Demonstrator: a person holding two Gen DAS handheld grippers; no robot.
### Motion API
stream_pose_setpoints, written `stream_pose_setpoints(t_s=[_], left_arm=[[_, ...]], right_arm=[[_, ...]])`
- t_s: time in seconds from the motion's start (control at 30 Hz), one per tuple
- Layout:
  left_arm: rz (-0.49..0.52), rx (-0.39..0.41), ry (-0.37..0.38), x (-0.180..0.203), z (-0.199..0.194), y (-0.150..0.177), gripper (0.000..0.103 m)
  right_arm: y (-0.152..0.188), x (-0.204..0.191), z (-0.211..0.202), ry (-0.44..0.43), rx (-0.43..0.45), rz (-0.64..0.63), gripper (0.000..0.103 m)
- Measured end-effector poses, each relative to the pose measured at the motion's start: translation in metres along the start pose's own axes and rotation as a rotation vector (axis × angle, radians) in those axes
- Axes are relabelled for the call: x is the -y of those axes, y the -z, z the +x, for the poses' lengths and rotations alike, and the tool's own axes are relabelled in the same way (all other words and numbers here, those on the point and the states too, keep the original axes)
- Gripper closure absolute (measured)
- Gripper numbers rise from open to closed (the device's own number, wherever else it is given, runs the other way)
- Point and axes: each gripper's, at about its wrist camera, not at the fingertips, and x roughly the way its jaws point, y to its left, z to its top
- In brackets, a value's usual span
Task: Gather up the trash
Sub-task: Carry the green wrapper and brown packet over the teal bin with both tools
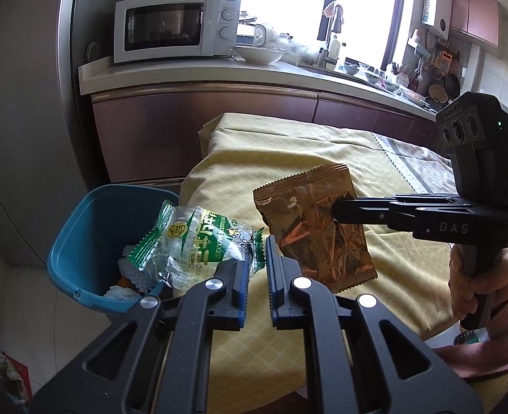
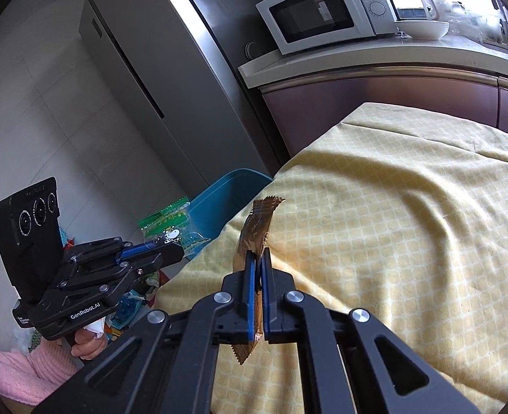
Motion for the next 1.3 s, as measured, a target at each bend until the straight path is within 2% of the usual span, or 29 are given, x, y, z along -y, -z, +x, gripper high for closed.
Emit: stream_pose_setpoints(t_s=[0.43, 0.83, 1.3], left_arm=[[-0.016, 0.02, -0.061, -0.026, -0.007, -0.007, 0.093], [-0.051, 0.01, -0.124, -0.061, -0.003, -0.015, 0.093], [-0.069, 0.001, -0.162, -0.077, 0.004, -0.019, 0.093]], right_arm=[[-0.024, -0.016, 0.007, -0.021, 0.02, -0.046, 0.1], [-0.049, -0.029, 0.037, -0.051, 0.015, -0.069, 0.1], [-0.059, -0.042, 0.053, -0.067, 0.001, -0.089, 0.101]])
